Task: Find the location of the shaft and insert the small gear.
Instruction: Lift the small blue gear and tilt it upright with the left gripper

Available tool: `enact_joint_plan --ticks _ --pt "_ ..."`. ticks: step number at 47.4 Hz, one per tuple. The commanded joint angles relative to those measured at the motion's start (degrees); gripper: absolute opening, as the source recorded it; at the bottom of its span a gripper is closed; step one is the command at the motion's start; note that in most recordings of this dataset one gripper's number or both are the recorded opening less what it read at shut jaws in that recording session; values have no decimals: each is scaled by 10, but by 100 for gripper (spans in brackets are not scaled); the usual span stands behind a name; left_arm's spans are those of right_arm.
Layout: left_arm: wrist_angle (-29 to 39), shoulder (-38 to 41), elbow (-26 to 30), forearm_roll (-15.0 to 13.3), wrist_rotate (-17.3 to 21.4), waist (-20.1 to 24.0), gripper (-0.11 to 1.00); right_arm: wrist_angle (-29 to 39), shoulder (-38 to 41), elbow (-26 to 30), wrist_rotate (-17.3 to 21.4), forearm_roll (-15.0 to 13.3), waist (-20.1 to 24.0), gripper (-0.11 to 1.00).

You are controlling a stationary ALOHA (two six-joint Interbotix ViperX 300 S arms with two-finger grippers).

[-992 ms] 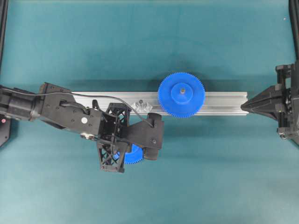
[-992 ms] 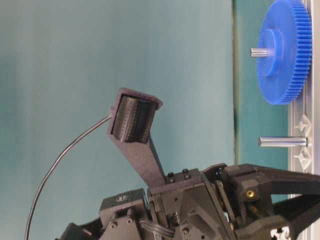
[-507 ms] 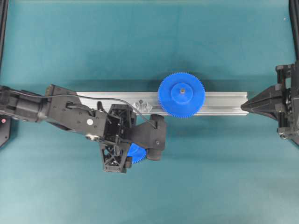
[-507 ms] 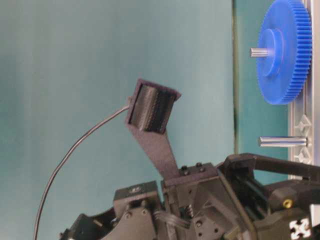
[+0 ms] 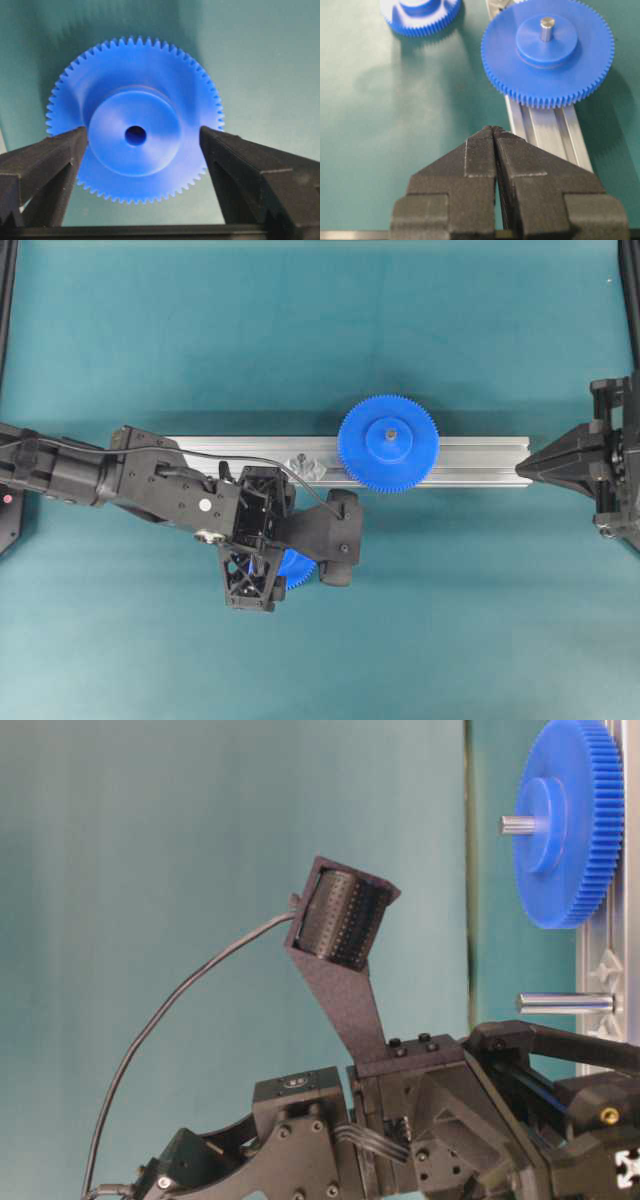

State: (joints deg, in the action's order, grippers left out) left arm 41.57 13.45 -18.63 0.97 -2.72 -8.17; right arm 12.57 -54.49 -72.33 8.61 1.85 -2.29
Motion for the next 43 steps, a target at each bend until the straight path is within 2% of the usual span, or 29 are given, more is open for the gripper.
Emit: enact_joint_plan --ticks 1,43 --pt "-1 -9 13 2 -2 1 93 -4 3 6 4 0 -2 3" --pt "-4 8 10 2 1 13 89 -7 3 1 5 0 -2 3"
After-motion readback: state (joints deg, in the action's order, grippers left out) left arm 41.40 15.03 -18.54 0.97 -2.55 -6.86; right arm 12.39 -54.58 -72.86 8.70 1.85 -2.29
